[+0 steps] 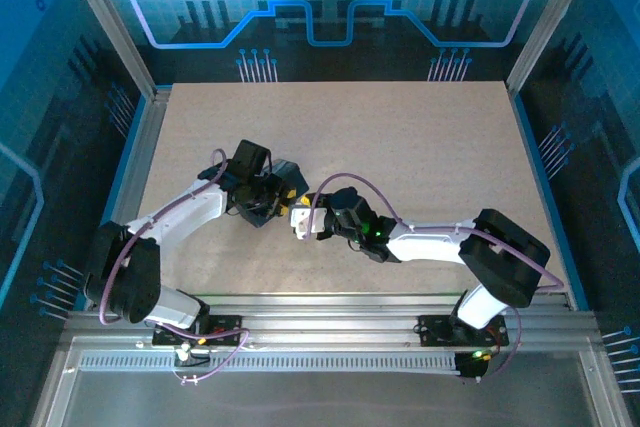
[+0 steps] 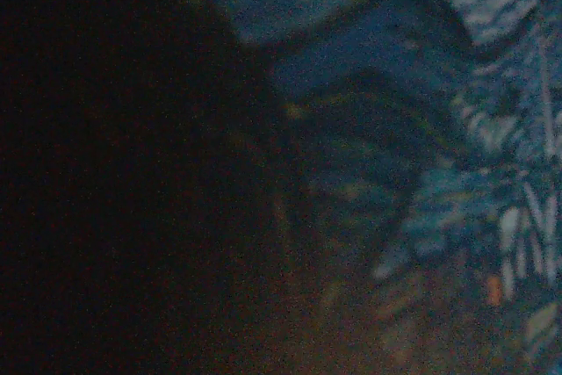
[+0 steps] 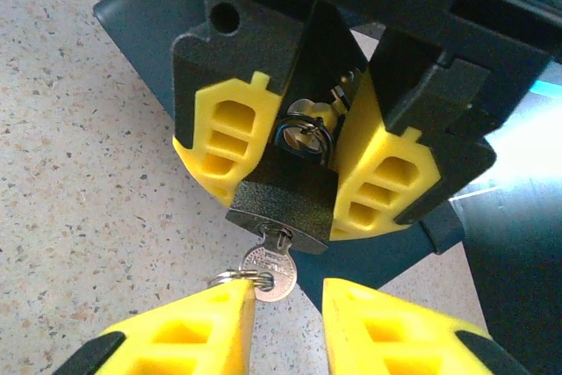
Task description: Unlock a padlock with a key
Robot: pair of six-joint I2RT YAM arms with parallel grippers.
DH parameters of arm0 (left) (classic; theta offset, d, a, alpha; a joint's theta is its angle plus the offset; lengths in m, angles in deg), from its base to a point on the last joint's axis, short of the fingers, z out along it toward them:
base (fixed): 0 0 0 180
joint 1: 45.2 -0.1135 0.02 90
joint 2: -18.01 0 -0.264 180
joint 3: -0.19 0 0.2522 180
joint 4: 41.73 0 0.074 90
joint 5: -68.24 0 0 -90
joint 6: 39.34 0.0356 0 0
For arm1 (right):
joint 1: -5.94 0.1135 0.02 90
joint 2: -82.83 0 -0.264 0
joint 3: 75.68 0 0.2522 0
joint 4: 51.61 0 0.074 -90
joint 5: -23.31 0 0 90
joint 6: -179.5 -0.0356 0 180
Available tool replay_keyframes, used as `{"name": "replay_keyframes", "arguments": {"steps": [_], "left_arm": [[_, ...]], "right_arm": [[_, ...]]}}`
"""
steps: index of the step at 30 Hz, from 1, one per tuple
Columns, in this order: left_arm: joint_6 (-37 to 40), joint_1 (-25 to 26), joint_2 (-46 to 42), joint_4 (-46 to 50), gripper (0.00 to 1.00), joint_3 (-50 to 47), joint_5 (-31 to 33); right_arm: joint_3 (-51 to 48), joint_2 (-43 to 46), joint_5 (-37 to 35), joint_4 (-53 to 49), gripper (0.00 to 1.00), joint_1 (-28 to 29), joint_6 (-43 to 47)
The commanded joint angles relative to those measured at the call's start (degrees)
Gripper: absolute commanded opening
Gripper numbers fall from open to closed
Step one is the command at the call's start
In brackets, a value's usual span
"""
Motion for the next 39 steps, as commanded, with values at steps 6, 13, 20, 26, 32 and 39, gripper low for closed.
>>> {"name": "replay_keyframes", "arguments": {"steps": [6,13,20,26,32,39], "left_arm": [[-1.9,0.3,-0.5,-2.0,0.03,0.7,-3.3],[-2.5,0.4,-0.9,-2.7,0.03,0.2,-3.7],[-2.6,0.4,-1.0,-3.3,0.03,0.1,-4.2],[-2.6,0.3,-1.0,-3.2,0.02,0.1,-4.4],[-2.7,0.3,-0.8,-3.7,0.02,0.2,-4.7],[-2.5,0.3,-0.9,-3.9,0.01,0.6,-5.4]], "right_arm": [[2.6,-1.4,1.1,1.9,0.27,0.8,2.1],[4.1,-3.2,0.8,1.8,0.21,1.0,3.2],[4.1,-3.8,0.1,1.6,0.2,0.0,2.0],[3.1,-2.8,0.8,0.3,0.25,-1.7,2.2],[3.4,-3.3,1.0,-0.1,0.19,-2.0,2.6],[4.1,-4.8,0.2,0.1,0.14,-3.0,1.3]]}}
